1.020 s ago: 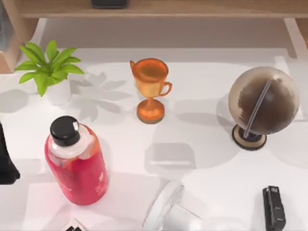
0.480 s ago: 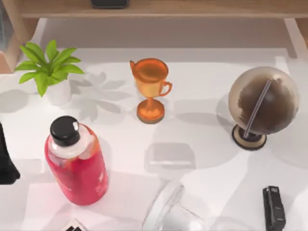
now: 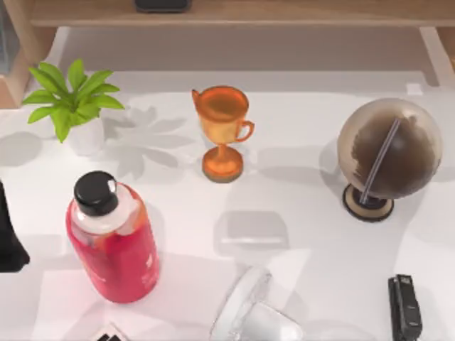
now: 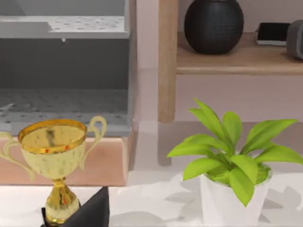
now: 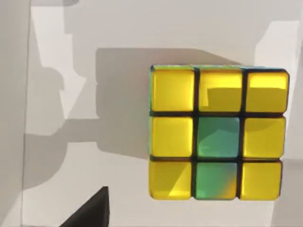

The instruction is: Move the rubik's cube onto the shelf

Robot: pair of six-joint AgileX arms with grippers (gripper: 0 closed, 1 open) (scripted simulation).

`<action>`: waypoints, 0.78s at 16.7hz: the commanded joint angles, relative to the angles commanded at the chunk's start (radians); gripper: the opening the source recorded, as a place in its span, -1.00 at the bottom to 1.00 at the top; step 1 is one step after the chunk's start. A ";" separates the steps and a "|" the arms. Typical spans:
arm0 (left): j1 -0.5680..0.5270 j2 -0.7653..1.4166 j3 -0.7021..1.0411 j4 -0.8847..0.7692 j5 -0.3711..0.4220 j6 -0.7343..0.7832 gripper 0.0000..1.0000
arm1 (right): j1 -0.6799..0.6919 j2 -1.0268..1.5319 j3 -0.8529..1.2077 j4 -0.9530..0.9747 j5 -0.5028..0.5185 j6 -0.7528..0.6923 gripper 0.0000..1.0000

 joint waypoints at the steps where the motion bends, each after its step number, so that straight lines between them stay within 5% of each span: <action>1: 0.000 0.000 0.000 0.000 0.000 0.000 1.00 | 0.002 0.014 0.017 -0.022 0.004 0.012 1.00; 13: 0.000 0.000 0.000 0.000 0.000 0.000 1.00 | 0.017 0.089 -0.036 0.101 0.010 0.033 1.00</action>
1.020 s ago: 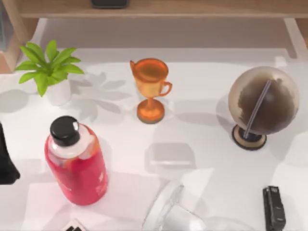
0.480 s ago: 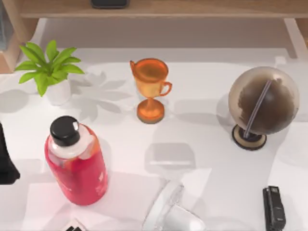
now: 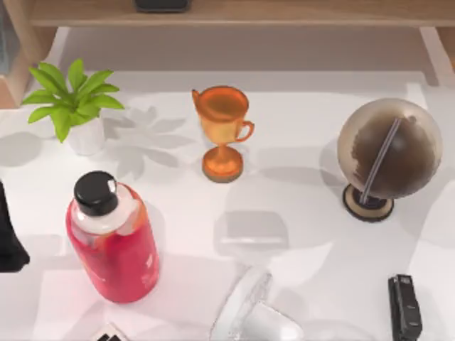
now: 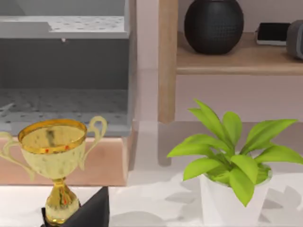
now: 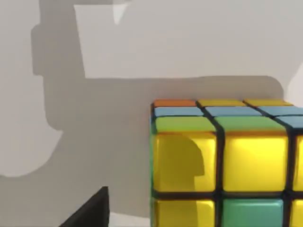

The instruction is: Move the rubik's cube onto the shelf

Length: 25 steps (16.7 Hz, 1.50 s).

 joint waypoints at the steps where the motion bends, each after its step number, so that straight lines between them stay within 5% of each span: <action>1: 0.000 0.000 0.000 0.000 0.000 0.000 1.00 | 0.003 0.013 -0.008 0.018 0.001 0.003 1.00; 5: 0.000 0.000 0.000 0.000 0.000 0.000 1.00 | 0.004 0.019 -0.011 0.026 0.001 0.005 1.00; 18: 0.000 0.000 0.000 0.000 0.000 0.000 1.00 | 0.004 0.019 -0.011 0.026 0.001 0.005 -0.96; 25: 0.000 0.000 0.000 0.000 0.000 0.000 1.00 | 0.004 0.019 -0.011 0.026 0.001 0.005 -1.00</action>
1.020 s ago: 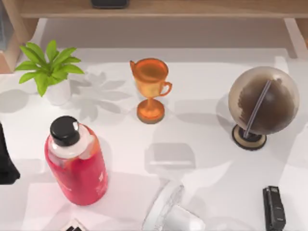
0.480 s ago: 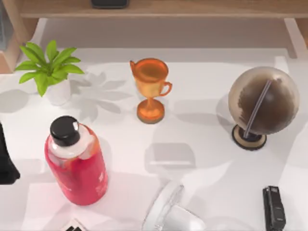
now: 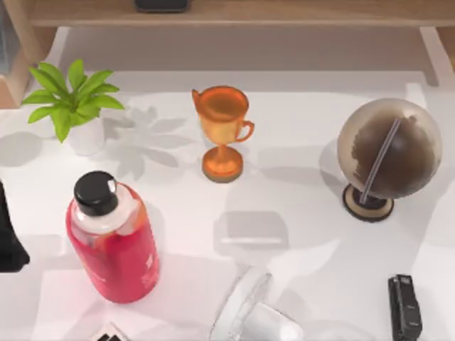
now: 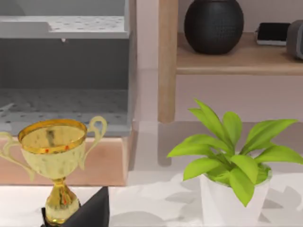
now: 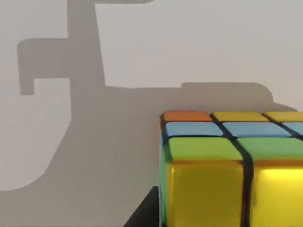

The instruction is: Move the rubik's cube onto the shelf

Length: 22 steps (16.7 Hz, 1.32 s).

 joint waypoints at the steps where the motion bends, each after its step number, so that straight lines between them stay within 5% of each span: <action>1: 0.000 0.000 0.000 0.000 0.000 0.000 1.00 | 0.000 0.000 0.000 0.000 0.000 0.000 -1.00; 13: 0.000 0.000 0.000 0.000 0.000 0.000 1.00 | -0.018 -0.036 -0.013 -0.038 -0.094 -0.091 -1.00; 22: 0.000 0.000 0.000 0.000 0.000 0.000 1.00 | -0.004 0.013 0.146 -0.131 0.000 0.001 -1.00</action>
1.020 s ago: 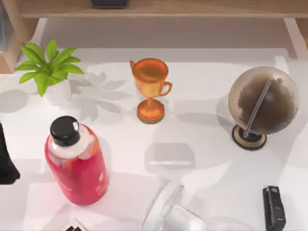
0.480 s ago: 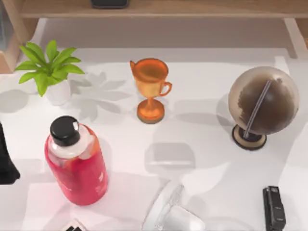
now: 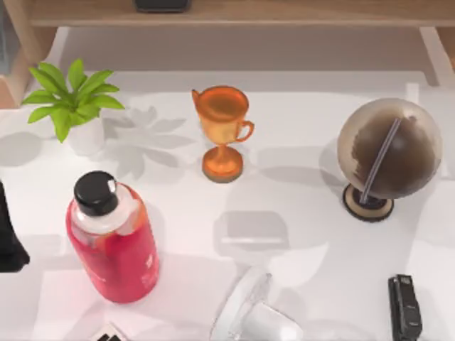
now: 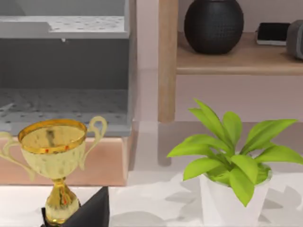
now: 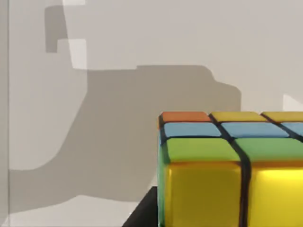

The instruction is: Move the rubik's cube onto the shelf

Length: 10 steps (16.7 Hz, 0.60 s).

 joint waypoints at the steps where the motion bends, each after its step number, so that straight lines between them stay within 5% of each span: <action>1: 0.000 0.000 0.000 0.000 0.000 0.000 1.00 | 0.000 0.000 0.000 0.000 0.000 0.000 -1.00; 10: 0.000 0.000 0.000 0.000 0.000 0.000 1.00 | 0.010 -0.139 -0.077 0.007 -0.024 0.033 -1.00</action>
